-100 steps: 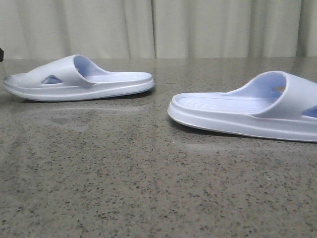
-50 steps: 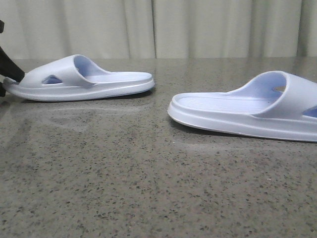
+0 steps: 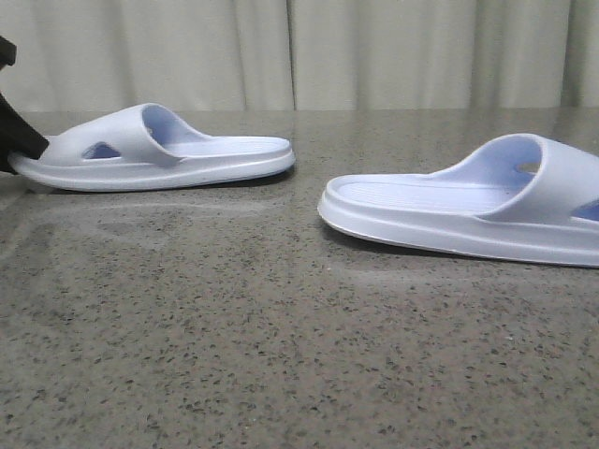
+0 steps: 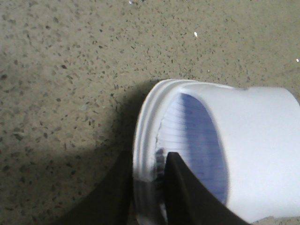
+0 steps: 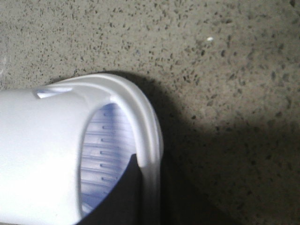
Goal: Insert blue slippers together front up
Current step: 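Close both grippers on the slipper heels, then lift both slippers and bring them together above the table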
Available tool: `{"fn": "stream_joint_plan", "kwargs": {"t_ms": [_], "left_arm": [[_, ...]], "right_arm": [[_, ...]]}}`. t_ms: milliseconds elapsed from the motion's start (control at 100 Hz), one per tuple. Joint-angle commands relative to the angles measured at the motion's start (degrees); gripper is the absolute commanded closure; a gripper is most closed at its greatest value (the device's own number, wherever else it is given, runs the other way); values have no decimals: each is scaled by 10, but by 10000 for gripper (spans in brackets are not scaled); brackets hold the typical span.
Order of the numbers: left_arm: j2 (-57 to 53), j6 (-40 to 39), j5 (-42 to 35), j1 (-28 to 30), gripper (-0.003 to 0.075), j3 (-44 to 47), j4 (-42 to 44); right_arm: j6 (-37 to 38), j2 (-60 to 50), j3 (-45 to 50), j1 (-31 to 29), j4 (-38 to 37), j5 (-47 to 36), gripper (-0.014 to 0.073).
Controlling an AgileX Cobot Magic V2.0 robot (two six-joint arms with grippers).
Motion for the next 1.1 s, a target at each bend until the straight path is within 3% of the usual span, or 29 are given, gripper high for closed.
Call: {"fn": "stream_joint_plan", "kwargs": {"t_ms": [0,480,800,1090], "left_arm": [[-19,5,16,-1,705,-16,-23],[-95,15,44,0,705,-16,-16],[-155,-46,52,2,705,-16,42],[-159,-66,143,31,705,-16,9]], "right_arm": [[-9,-10,-16,-3,19,-12,701],[-13,-14,-18,-3,56,-14,701],[-32,-14,-70,-3,133,41,700],[-57,-14,-97,-3,219,100,700]]}}
